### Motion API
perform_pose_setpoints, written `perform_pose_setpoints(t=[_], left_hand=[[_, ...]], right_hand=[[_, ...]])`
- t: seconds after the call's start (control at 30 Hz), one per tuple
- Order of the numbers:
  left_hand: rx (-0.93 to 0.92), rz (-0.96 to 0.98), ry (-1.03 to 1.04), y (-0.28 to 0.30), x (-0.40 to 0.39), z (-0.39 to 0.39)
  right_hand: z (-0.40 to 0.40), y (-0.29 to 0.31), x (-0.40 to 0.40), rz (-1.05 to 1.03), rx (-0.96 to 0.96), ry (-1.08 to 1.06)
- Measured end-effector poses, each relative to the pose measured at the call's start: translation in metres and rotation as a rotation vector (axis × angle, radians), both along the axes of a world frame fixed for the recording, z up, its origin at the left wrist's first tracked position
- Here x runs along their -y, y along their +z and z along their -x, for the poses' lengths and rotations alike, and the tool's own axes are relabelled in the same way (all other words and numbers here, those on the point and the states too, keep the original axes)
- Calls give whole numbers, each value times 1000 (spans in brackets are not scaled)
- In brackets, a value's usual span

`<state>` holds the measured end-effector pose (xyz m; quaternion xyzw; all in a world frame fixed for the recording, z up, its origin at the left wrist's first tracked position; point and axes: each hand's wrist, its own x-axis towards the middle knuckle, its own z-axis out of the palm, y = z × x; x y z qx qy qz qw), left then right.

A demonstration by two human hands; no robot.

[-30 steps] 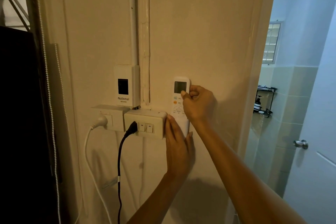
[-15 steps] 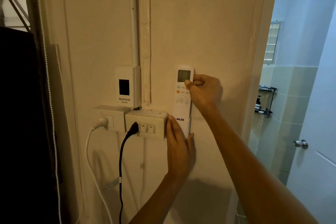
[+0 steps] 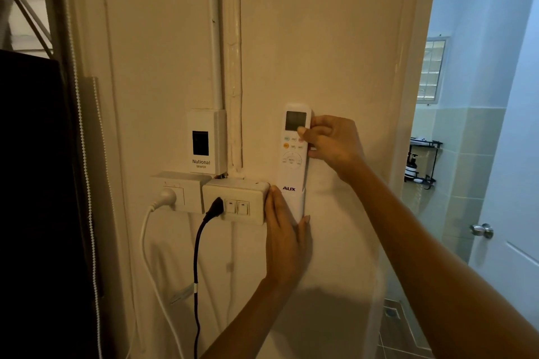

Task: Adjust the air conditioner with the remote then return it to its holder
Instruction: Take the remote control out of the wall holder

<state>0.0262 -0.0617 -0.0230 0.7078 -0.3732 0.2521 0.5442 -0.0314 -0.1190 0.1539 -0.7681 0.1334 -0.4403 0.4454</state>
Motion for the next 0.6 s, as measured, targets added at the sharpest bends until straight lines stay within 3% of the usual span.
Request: perform_pose_setpoints(t=[0.23,0.4,0.6], left_hand=[[-25,1,-64,9,-10,5],[-85,29,-270,16,-29,2],[-425,81,-471,43,-60,7]], right_hand=[[18,20,-1,19,42,26],[32,6,-2,-84,17,69],[46,-14,-4,-150,-81,83]])
